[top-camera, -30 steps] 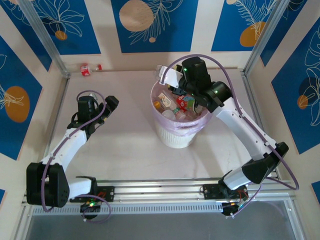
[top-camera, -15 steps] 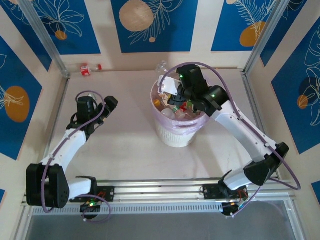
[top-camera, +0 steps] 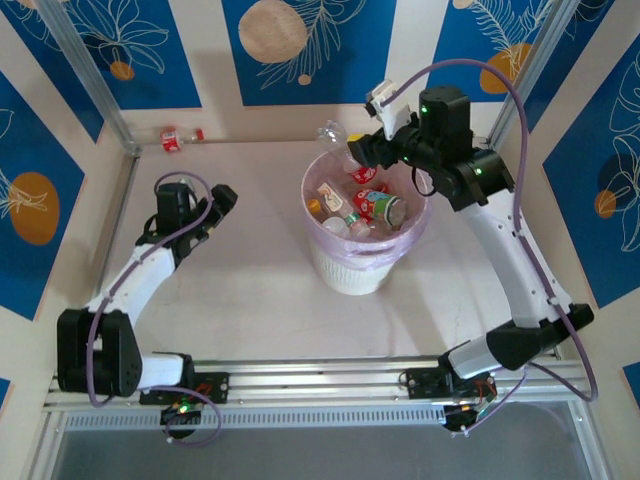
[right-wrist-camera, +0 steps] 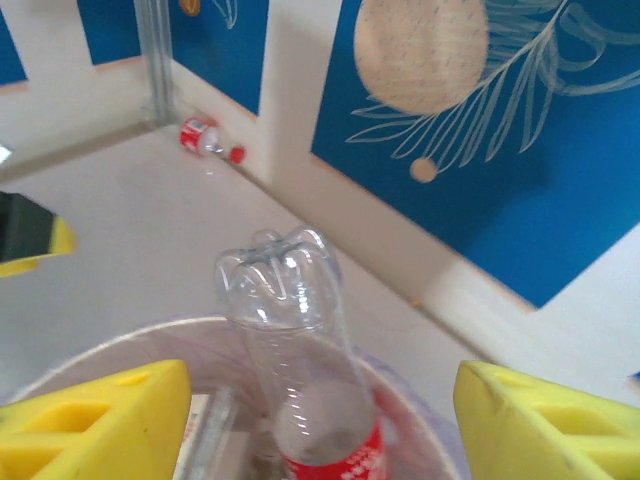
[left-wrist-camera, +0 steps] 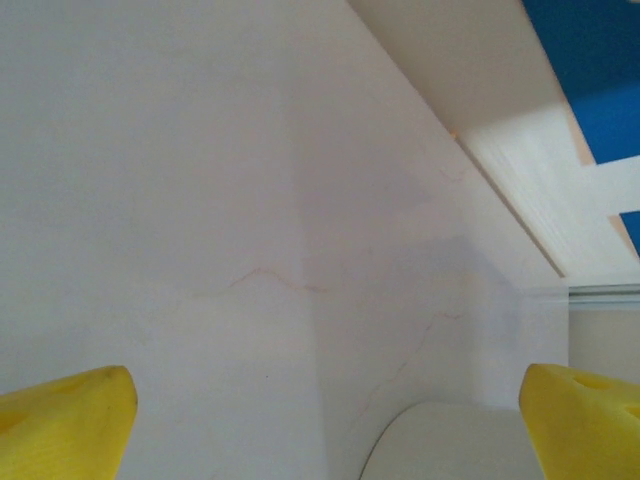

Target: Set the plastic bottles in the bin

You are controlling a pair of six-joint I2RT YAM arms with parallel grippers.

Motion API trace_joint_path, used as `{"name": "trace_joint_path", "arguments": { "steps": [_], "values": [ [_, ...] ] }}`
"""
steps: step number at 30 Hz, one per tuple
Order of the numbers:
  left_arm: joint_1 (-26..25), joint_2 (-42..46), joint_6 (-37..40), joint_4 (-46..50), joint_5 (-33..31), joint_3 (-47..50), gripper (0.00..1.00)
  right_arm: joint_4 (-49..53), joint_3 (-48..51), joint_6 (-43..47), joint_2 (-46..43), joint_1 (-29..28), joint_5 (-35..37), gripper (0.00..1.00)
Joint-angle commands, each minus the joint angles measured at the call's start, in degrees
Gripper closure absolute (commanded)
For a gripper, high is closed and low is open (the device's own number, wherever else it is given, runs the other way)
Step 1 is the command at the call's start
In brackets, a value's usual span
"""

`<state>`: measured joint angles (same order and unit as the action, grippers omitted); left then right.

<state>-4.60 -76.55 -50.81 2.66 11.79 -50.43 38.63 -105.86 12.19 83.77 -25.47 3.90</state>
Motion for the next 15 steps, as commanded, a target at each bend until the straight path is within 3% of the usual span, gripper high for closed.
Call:
{"name": "trace_joint_path", "arguments": {
  "steps": [1,7,11,15],
  "values": [
    [1.58,-5.27,2.02,-1.05,-1.96,-7.5,0.03,-1.69,2.07,-10.92,-0.34,1.38,-8.22,0.29],
    [5.18,-22.4,-5.4,-2.18,-11.06,-22.6,0.03,-7.15,10.54,-16.93,-5.96,4.1,-12.53,0.28],
    [8.46,-36.11,-12.09,-5.15,-12.31,-34.36,0.04,-9.4,16.04,-19.43,-9.51,6.47,-14.04,0.27],
    [10.58,-48.6,-13.7,-5.82,-12.9,-47.96,0.03,-9.54,19.86,-20.4,-11.88,8.64,-15.43,0.25]
  ]
}}
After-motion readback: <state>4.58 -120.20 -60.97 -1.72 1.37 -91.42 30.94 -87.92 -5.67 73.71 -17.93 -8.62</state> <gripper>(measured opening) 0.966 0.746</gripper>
